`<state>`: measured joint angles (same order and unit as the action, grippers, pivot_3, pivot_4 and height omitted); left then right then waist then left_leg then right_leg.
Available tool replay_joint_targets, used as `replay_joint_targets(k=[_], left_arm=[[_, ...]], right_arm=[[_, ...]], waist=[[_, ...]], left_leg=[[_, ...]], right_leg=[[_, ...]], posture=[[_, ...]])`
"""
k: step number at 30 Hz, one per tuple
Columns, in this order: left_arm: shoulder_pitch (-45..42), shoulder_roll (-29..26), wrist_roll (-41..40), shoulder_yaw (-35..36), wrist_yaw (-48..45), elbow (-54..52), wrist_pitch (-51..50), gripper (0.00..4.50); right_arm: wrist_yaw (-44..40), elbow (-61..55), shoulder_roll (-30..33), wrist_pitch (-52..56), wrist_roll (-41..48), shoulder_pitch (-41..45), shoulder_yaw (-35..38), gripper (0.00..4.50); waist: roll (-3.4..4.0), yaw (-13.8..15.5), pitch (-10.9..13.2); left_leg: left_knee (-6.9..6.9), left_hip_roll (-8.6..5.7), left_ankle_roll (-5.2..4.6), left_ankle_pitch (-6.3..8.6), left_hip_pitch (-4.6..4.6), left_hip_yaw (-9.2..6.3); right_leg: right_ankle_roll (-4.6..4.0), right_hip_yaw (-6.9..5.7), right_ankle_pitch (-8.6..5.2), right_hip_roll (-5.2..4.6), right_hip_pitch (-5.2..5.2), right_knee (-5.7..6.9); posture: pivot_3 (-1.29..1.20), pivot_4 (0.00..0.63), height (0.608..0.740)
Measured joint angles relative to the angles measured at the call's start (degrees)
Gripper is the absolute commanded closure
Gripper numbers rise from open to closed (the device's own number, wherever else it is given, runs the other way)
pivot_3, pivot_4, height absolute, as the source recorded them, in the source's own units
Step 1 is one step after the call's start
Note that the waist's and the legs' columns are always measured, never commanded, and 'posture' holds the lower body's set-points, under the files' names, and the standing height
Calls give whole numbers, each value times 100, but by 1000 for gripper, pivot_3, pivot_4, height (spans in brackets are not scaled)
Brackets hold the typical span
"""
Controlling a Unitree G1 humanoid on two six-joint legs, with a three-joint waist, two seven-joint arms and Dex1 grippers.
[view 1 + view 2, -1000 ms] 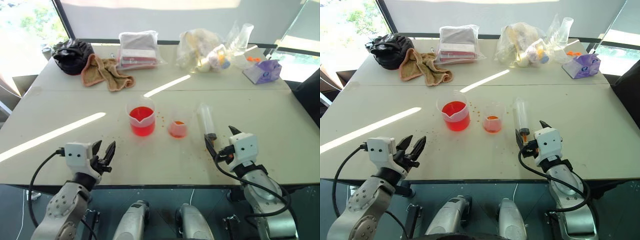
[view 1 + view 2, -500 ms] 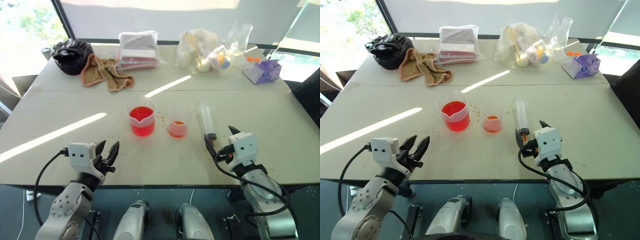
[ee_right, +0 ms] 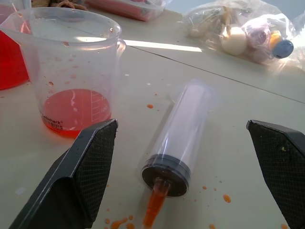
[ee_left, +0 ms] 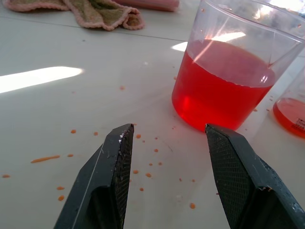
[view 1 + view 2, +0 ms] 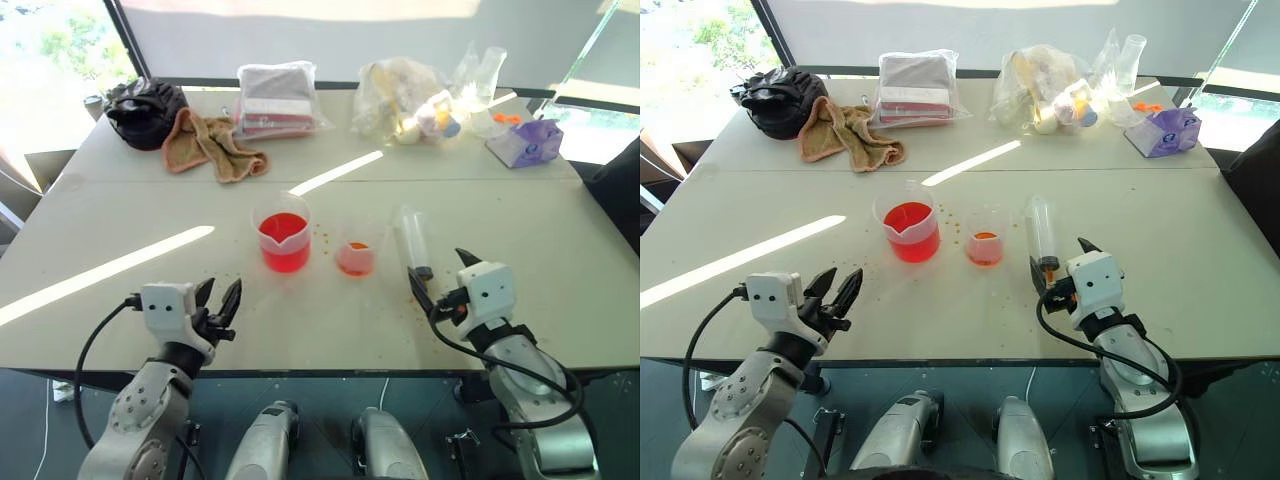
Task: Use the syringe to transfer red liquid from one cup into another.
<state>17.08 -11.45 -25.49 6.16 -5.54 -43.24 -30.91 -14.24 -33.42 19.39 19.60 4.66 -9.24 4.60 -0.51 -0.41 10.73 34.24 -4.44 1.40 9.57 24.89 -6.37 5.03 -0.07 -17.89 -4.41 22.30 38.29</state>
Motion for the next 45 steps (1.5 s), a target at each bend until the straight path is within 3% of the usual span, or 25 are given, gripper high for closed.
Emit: replay_joint_targets(k=[8, 13, 18, 21, 24, 27, 31, 39, 45], left_arm=[[-102, 15, -14, -68, 35, -11, -25, 2004], [-552, -294, -713, 249, -333, 181, -447, 2004], [-1048, -1379, -2106, 764, -1336, 438, -1163, 2004], [-1765, -2256, -3317, 1357, -1718, 631, -1630, 2004], [-2333, -3013, -4178, 1762, -1967, 727, -1893, 2004], [-2607, -3609, -4540, 1811, -2292, 777, -2062, 2004], [-3097, -4326, -4359, 1583, -3122, 837, -2043, 2004], [-3564, -4361, -3898, 1188, -3642, 1184, -1832, 2004], [-3577, -4361, -3640, 1094, -3827, 1182, -1733, 2004]], right_arm=[[-44, 1, 111, 114, -8, 68, 54, 22], [-114, -54, 541, 1876, 189, 1438, 148, 22], [-140, -148, 600, 4266, 761, 3320, 302, 22], [-128, 284, 376, 6004, 1036, 4721, 628, 22], [-141, 857, 477, 7032, 1230, 5532, 647, 22], [-165, 1723, 811, 7250, 1529, 5871, 327, 22], [-313, 3679, 1503, 7251, 2219, 7085, -680, 22], [-302, 5647, 1521, 7254, 2593, 8063, -2174, 22], [-287, 6376, 1194, 7254, 2336, 8200, -2686, 22]], waist=[[0, -3, 0], [2, -25, 0], [3, -17, 1], [3, -21, 2], [4, -22, 2], [5, -40, 4], [13, -86, 12], [10, -87, 10], [11, -79, 10]], left_leg=[[0, 0, 0, 0, 0, 0], [1, 6, 0, -1, -4, -2], [-4, 11, -1, -1, 3, -6], [-2, 11, -1, -2, 6, -10], [-7, 5, -4, 0, 6, -5], [-10, -7, -12, 5, 10, 8], [-17, -3, -14, 4, 20, 22], [-23, 2, -13, 3, 50, 23], [-24, 1, -13, 3, 50, 23]], right_leg=[[0, 0, 0, 0, -1, 0], [-2, -1, 0, 9, 2, 3], [0, -5, 1, 13, 9, 2], [-3, -7, 2, 13, 12, 2], [-2, -6, 3, 4, 6, -13], [10, 1, 9, -10, 10, -17], [11, 12, 11, -7, 32, -13], [21, 14, 16, -4, 66, -8], [21, 14, 16, -3, 70, -6]], posture=[[0, 150, 736], [0, 150, 736], [0, 150, 736], [0, 150, 736], [0, 150, 736], [0, 150, 736], [0, 150, 736], [0, 150, 736], [0, 150, 736]])
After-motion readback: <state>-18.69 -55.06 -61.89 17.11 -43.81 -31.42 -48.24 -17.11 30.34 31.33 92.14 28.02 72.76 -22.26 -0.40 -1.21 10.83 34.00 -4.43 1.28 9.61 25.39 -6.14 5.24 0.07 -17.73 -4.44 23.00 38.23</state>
